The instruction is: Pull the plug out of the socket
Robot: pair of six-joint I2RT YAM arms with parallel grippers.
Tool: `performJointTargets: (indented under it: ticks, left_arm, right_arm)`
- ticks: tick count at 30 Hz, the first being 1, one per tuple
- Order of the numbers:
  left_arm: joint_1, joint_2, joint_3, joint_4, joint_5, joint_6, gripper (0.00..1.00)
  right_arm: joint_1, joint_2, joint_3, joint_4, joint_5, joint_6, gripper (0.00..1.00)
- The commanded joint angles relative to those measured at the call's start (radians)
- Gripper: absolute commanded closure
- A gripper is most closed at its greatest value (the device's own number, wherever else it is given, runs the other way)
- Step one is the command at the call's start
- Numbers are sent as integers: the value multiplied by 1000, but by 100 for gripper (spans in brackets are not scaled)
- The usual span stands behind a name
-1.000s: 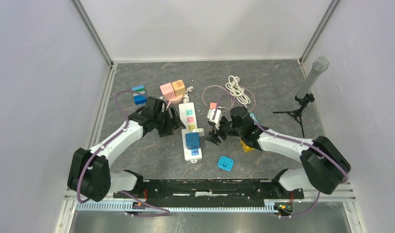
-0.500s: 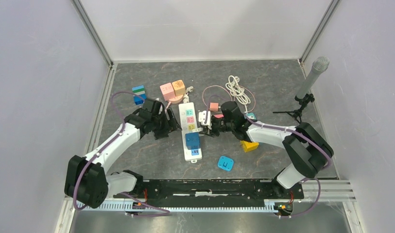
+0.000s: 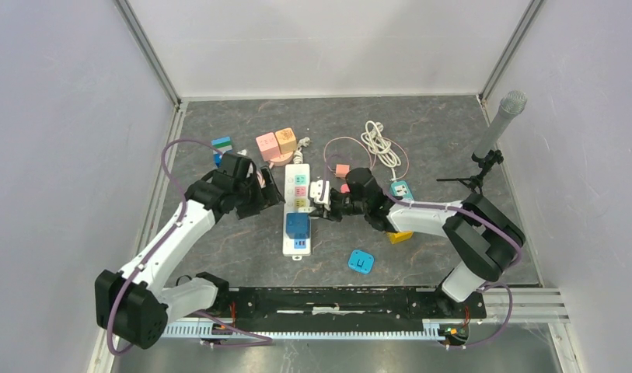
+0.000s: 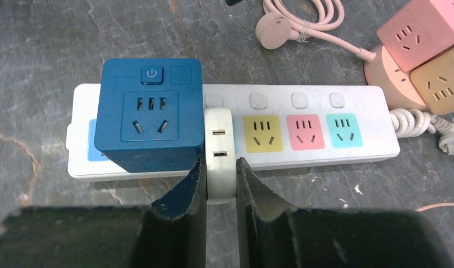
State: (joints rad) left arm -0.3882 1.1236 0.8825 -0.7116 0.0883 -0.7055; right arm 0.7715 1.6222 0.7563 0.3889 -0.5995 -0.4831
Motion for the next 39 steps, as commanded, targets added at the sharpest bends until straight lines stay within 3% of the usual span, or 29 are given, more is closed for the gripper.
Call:
performJointTargets:
  ticks: [1, 8, 13, 20, 30, 39]
  left_arm:
    - [3, -60, 46, -38, 8, 109, 8]
    - [2, -123, -28, 9, 168, 194, 6]
    - [-12, -85, -96, 67, 262, 156, 19]
    - [-14, -29, -160, 84, 358, 103, 24]
    - [-15, 34, -208, 5, 247, 47, 36]
    - [-15, 12, -131, 87, 290, 35, 19]
  right_arm:
    - [80, -9, 3, 152, 153, 151, 100]
    - [163, -25, -35, 179, 380, 305, 100]
    - [174, -29, -97, 226, 437, 276, 100]
    - [173, -25, -156, 303, 481, 244, 100]
    - [173, -40, -166, 311, 486, 180, 100]
    - [174, -20, -166, 298, 485, 127, 100]
